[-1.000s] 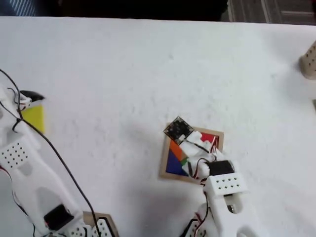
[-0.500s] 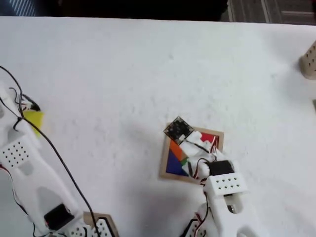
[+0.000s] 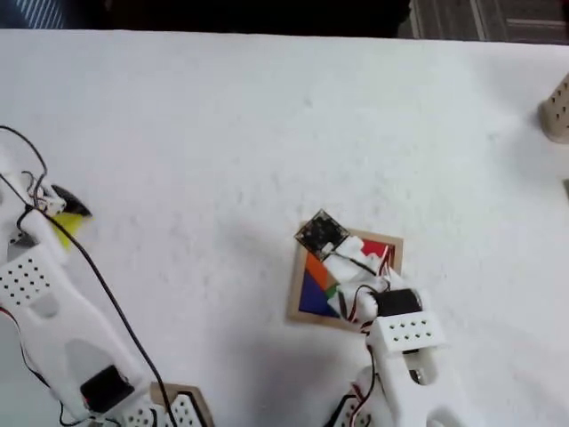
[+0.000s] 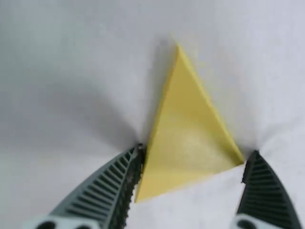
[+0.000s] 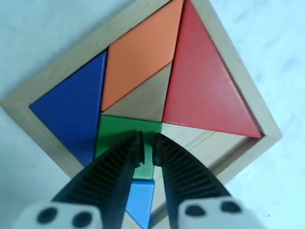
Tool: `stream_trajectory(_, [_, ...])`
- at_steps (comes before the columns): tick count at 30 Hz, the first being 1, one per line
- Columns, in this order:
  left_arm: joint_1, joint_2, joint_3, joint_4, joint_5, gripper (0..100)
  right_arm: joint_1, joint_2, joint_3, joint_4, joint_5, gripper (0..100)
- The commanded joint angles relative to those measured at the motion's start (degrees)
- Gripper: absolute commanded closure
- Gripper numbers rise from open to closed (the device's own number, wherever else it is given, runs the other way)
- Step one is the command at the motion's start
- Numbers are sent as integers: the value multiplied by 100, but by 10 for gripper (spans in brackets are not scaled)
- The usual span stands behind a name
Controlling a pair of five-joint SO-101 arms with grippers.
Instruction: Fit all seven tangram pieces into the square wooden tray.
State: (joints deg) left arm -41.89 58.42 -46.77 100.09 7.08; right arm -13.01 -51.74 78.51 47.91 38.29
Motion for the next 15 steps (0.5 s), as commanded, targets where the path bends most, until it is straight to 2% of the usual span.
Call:
stream_trajectory(1, [189,-268,615,53,-105,660,-48,-66,0,-31,62,954])
stream_trajectory(12, [198,-444,774,-659,-114,664,-48,-66,0,-31,62,954])
stream_trajectory(15, [180,-444,774,-1143,97,662,-48,-57,0,-31,62,954])
